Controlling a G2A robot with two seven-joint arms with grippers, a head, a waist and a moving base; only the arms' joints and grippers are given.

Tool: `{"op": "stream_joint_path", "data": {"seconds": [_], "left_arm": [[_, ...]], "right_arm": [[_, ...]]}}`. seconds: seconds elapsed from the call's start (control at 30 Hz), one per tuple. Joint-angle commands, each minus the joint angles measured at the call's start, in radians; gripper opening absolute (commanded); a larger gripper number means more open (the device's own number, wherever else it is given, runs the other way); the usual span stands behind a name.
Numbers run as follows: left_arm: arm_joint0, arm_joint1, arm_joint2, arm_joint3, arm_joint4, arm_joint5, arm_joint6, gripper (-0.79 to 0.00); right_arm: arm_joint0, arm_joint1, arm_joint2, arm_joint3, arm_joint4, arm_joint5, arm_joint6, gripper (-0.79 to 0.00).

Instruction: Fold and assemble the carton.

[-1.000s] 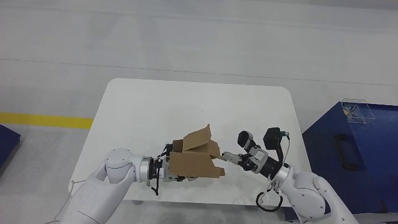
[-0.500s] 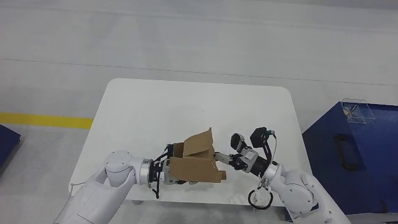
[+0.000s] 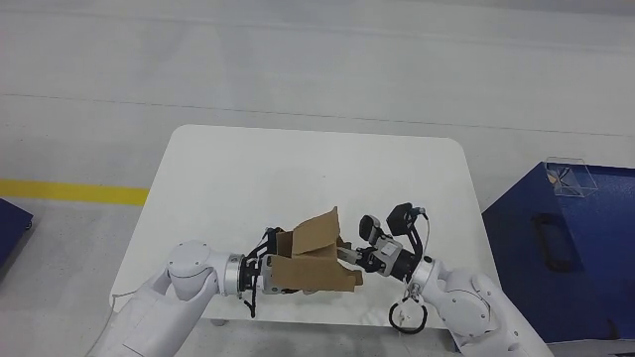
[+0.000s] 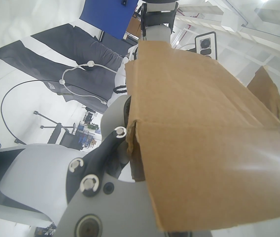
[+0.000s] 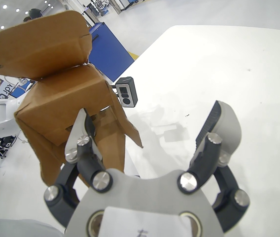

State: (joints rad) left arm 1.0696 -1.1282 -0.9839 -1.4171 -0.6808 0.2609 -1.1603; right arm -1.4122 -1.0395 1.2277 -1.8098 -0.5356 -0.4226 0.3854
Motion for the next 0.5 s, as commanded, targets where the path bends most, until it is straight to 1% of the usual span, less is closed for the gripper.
{"op": "stream_joint_path", "data": {"seconds": [0.0,0.17,0.47], "left_arm": [[0.001,0.0,0.001,-0.001,0.003,-0.004,0.003,-0.785],[0.003,0.0,0.006,-0.002,0.007,-0.013,0.004,-0.785],[0.009,0.0,0.003,0.001,0.001,-0.029,0.014,-0.785]], "right_arm": [[0.002,-0.001,-0.007,-0.001,-0.006,0.001,0.007,0.0],[0.005,-0.004,-0.012,0.004,-0.008,0.002,0.003,0.0],[-0.018,0.0,0.029,-0.002,0.016,-0.013,0.0,0.0]]}}
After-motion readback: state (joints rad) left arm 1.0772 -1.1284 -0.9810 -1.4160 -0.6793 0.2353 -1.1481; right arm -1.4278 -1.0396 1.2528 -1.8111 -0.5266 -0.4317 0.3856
